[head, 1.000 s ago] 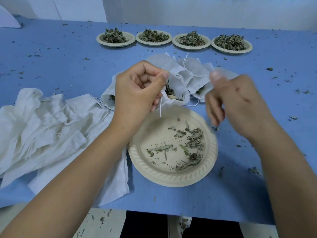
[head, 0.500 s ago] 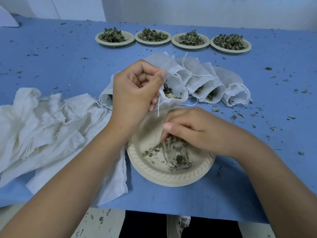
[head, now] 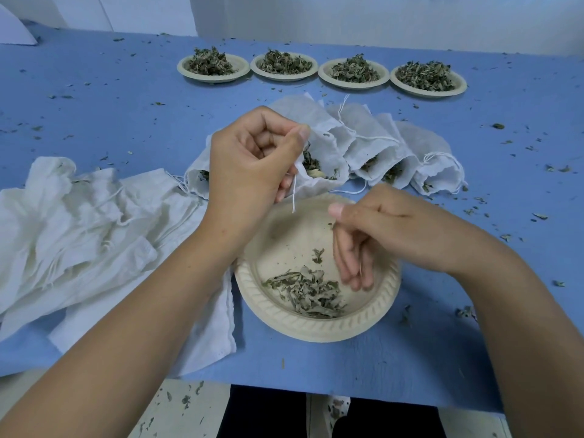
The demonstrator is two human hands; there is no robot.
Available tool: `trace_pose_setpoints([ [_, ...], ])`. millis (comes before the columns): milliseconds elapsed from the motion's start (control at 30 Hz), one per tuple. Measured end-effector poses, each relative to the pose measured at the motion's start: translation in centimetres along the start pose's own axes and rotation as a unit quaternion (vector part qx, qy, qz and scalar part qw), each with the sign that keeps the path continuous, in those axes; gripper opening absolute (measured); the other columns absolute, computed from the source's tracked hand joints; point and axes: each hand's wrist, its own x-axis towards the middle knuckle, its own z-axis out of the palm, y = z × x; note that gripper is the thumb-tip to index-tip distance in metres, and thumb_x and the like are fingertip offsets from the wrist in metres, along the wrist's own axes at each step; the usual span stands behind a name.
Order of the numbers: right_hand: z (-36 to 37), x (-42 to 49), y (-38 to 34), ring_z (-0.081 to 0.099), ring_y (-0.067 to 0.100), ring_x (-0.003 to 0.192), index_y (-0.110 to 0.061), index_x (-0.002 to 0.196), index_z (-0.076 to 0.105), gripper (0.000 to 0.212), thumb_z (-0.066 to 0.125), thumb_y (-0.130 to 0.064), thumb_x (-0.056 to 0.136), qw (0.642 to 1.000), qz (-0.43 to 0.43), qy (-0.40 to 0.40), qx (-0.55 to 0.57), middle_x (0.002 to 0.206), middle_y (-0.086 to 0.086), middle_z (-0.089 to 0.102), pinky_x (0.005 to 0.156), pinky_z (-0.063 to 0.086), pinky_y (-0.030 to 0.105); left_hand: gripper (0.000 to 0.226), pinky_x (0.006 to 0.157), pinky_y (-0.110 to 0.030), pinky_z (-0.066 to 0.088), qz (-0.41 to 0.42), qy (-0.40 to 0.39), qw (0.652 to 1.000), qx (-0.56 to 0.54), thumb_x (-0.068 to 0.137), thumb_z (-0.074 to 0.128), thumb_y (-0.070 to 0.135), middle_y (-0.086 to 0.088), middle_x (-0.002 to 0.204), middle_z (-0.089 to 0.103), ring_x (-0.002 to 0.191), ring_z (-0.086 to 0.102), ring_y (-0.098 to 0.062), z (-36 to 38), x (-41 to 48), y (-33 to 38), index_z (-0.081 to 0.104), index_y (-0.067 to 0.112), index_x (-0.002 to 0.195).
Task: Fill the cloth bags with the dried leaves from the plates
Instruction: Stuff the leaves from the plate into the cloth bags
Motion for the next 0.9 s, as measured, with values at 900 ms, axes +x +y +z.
trace_pose_setpoints([
  [900,1.3,1.0,0.1,0.067,0.011,0.074,-0.008,0.084,0.076,0.011,0.077,-0.001,0.075,0.974,-0.15,0.073,-0.151,0.084,0.001,0.073,0.075,0.055,0.033,0.022,0.034,-0.014,0.033,0.002,-0.002,1.0,0.002,0.092,0.064,0.007,0.013,0.042,0.049,0.032,0.041,-0.002,0.1,0.0,0.0,0.058,0.014,0.072],
])
